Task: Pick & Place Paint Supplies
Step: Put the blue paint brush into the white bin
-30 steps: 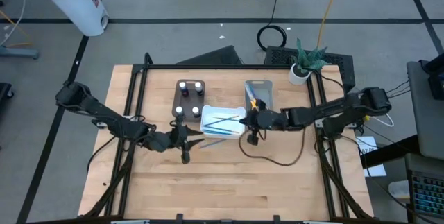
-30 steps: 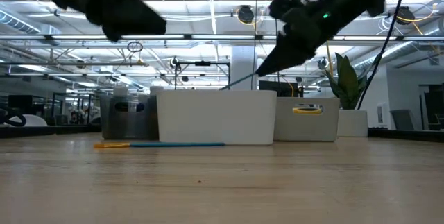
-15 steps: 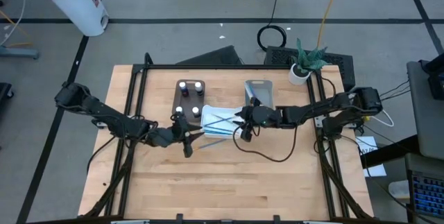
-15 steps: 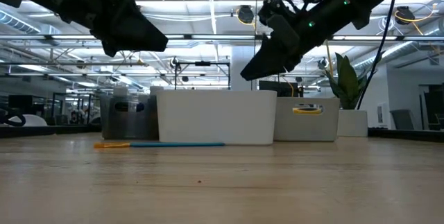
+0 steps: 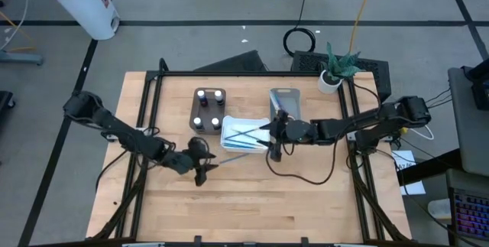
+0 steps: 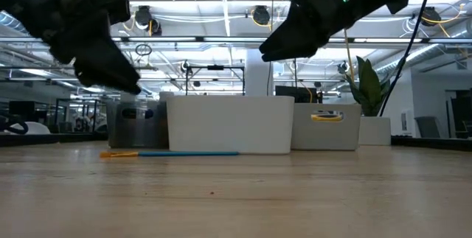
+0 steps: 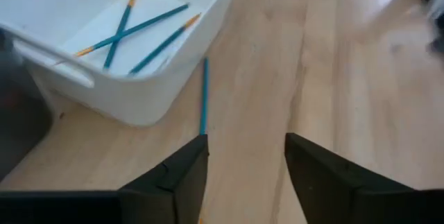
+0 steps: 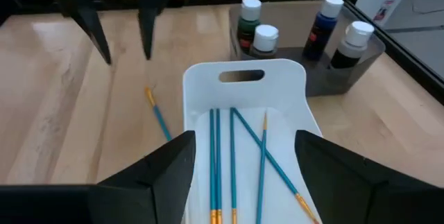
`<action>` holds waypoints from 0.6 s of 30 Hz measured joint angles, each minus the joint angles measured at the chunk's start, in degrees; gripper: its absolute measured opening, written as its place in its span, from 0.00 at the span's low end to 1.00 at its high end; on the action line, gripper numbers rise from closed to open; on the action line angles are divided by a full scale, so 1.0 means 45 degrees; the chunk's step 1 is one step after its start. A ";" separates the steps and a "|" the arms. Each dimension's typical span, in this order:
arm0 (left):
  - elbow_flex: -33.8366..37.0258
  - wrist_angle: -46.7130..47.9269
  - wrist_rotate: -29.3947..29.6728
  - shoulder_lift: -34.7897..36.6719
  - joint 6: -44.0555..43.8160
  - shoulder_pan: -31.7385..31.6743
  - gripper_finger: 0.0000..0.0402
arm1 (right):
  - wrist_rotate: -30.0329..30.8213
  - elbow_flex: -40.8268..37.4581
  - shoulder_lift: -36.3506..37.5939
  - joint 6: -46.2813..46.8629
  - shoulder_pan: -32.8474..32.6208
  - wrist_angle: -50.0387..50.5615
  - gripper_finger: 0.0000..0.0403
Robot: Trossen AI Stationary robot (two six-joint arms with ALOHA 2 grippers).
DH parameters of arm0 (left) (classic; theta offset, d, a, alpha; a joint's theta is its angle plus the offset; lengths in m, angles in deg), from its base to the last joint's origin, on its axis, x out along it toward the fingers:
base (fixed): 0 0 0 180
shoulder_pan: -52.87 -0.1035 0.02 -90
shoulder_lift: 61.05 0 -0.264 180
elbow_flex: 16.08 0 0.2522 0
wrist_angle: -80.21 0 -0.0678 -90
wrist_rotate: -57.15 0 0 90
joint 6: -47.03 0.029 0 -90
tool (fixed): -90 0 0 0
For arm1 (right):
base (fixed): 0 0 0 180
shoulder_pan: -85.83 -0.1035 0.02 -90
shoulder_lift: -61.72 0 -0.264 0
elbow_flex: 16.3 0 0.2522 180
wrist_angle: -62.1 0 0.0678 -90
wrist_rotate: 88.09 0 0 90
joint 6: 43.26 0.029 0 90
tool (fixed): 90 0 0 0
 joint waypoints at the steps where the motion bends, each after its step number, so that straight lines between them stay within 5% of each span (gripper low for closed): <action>1: 0.0000 0.0052 0.0244 -0.0207 0.0017 0.0153 0.51 | 0.0000 0.0000 0.0000 -0.0001 -0.0039 -0.0018 0.59; 18: -0.0029 -0.0401 0.0212 -0.4575 -0.1091 -0.0054 0.61 | -0.0010 0.0000 -0.0005 0.0072 -0.0578 -0.0024 0.54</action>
